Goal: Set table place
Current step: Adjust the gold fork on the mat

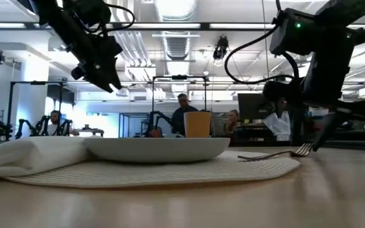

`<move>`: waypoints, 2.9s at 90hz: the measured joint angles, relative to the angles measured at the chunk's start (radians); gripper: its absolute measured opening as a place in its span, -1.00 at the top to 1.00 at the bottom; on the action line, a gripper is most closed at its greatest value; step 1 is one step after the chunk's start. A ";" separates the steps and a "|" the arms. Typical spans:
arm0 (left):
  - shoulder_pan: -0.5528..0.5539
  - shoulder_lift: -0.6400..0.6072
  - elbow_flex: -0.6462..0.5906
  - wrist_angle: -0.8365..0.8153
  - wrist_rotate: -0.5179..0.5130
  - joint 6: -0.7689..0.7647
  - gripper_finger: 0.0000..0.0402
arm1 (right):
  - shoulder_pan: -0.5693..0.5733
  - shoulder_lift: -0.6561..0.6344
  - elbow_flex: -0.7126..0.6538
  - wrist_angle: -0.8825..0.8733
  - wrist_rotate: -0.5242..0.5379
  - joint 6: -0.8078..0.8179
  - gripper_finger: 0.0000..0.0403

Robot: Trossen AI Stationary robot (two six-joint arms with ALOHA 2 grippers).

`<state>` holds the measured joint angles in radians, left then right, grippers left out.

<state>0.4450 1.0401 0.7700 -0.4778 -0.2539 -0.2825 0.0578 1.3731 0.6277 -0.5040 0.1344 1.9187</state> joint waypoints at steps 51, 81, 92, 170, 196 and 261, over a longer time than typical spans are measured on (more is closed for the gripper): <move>0.000 0.000 0.000 0.000 0.000 0.000 -0.08 | -0.101 -0.014 0.022 0.024 0.114 0.017 0.53; 0.000 0.000 0.000 -0.001 -0.002 0.010 -0.08 | -0.085 0.003 0.172 0.046 0.009 -0.314 0.90; 0.000 0.000 0.000 -0.002 -0.003 0.010 -0.08 | -0.051 0.057 0.193 0.047 -0.052 -0.340 0.98; 0.000 0.000 0.000 -0.001 -0.003 0.008 -0.08 | 0.088 0.475 0.554 -0.032 -0.298 -0.565 1.00; 0.000 0.000 0.000 -0.002 -0.003 0.008 -0.08 | 0.088 0.476 0.547 -0.061 -0.292 -0.568 1.00; 0.000 0.000 0.000 -0.002 -0.003 0.008 -0.08 | 0.086 0.482 0.546 -0.061 -0.264 -0.559 1.00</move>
<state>0.4450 1.0405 0.7696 -0.4793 -0.2565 -0.2745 0.1436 1.8553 1.1732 -0.5648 -0.1299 1.3602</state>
